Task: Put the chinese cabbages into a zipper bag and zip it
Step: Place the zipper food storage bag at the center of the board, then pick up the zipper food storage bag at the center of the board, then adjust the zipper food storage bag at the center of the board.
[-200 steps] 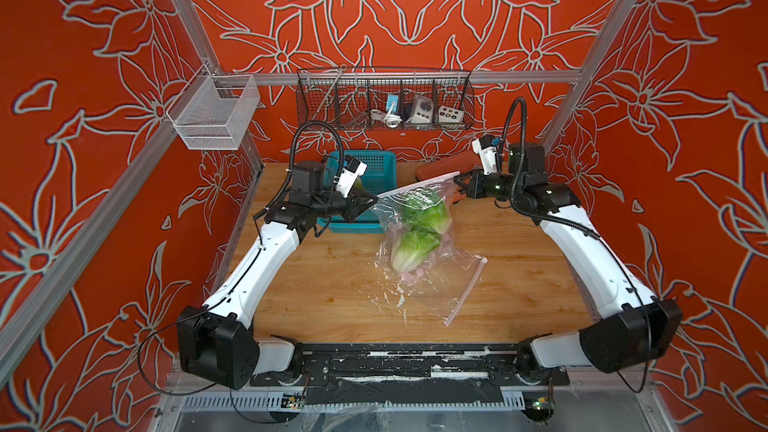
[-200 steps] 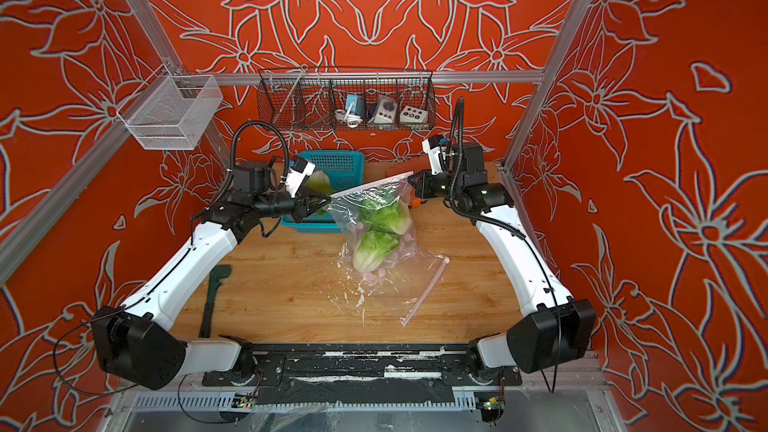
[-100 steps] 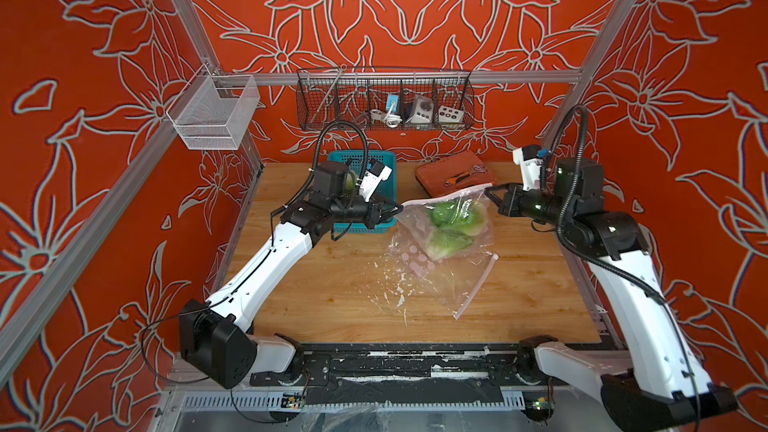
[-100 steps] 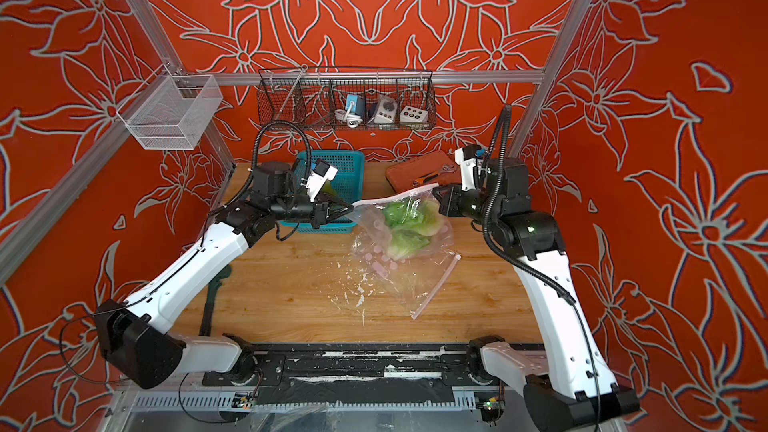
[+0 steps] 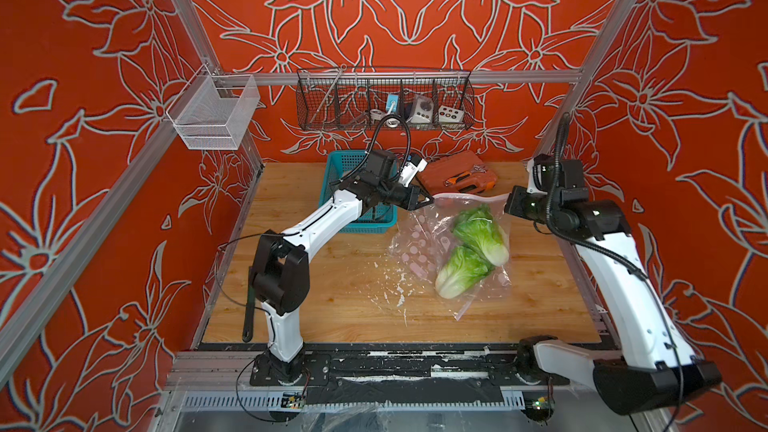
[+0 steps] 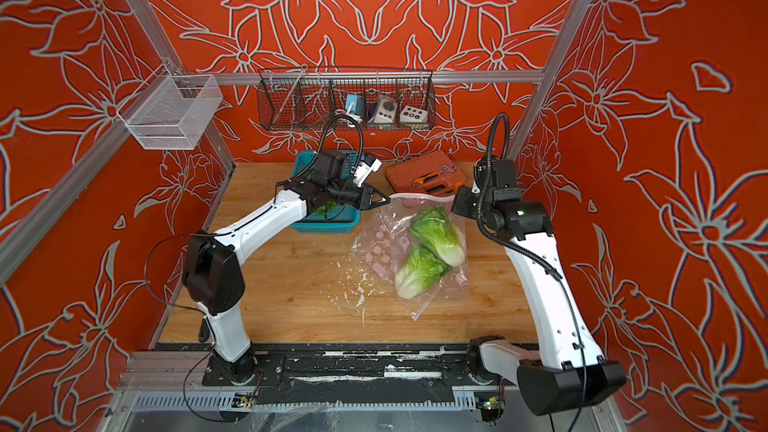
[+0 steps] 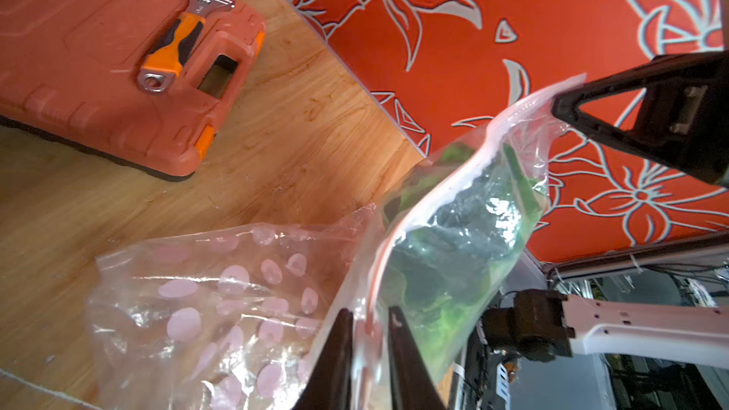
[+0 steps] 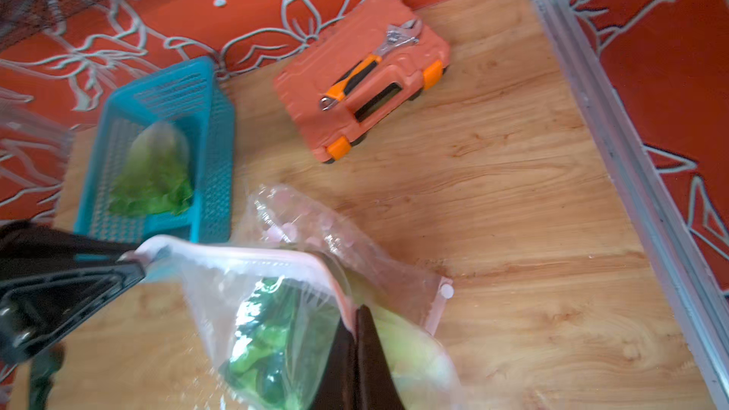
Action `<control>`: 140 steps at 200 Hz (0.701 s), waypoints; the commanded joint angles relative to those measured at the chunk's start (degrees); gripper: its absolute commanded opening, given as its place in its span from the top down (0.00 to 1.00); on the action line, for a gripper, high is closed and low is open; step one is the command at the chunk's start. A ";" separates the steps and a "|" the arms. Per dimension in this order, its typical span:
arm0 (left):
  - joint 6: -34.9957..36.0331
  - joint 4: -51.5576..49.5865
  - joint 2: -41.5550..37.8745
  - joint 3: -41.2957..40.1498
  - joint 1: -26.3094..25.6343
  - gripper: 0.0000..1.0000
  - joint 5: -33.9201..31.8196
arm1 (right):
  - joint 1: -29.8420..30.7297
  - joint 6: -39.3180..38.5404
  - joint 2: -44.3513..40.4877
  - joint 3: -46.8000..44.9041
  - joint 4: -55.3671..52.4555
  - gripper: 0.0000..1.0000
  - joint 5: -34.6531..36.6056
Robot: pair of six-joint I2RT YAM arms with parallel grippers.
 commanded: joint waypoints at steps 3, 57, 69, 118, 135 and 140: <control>3.13 -6.00 1.01 5.41 -0.19 0.69 -4.95 | -0.25 0.83 2.11 0.85 5.38 0.77 7.28; 3.88 -6.42 -10.58 -9.28 1.66 0.50 -18.89 | 10.27 -6.94 3.36 2.13 -3.90 0.54 12.45; 2.22 -4.24 -14.33 -15.37 1.64 0.49 -21.09 | 13.95 -6.20 3.26 -0.90 -3.88 0.53 8.90; -4.32 13.95 -22.95 -39.03 -1.82 0.40 -27.50 | 19.74 7.68 6.35 -16.81 14.42 0.53 -12.00; -4.94 19.21 -21.68 -42.33 -2.82 0.38 -30.43 | 19.78 7.22 10.72 -14.79 16.11 0.52 -12.73; -5.20 20.41 -20.91 -42.83 -2.89 0.38 -31.05 | 19.78 7.11 12.08 -13.98 16.35 0.52 -13.03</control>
